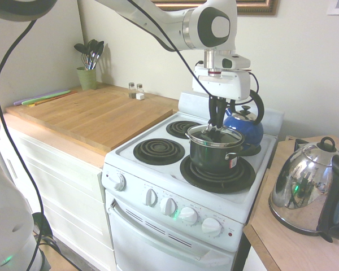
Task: Cover the lid of the pot
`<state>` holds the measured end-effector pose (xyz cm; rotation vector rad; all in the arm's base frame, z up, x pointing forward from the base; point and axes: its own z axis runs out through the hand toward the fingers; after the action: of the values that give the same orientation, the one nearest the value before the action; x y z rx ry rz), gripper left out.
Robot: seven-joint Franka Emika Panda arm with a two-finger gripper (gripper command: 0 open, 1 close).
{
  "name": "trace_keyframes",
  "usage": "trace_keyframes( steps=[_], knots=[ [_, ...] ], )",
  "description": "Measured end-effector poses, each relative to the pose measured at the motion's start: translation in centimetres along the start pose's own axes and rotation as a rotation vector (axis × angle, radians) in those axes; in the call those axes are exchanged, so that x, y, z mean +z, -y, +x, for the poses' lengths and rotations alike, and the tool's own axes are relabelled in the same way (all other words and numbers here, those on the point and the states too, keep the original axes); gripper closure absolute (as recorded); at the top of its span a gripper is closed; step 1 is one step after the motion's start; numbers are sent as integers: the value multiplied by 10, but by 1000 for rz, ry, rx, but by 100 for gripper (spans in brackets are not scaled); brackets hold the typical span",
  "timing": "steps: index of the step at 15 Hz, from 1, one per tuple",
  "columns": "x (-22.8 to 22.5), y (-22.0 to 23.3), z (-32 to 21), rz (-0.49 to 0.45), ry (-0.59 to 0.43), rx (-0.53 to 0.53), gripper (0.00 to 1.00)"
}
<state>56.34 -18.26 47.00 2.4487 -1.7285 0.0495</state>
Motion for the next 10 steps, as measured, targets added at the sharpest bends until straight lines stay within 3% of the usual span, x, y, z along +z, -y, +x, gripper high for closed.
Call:
trace_keyframes(
  steps=[10],
  knots=[
    [-3,4,1,29,-14,0,100]
  ],
)
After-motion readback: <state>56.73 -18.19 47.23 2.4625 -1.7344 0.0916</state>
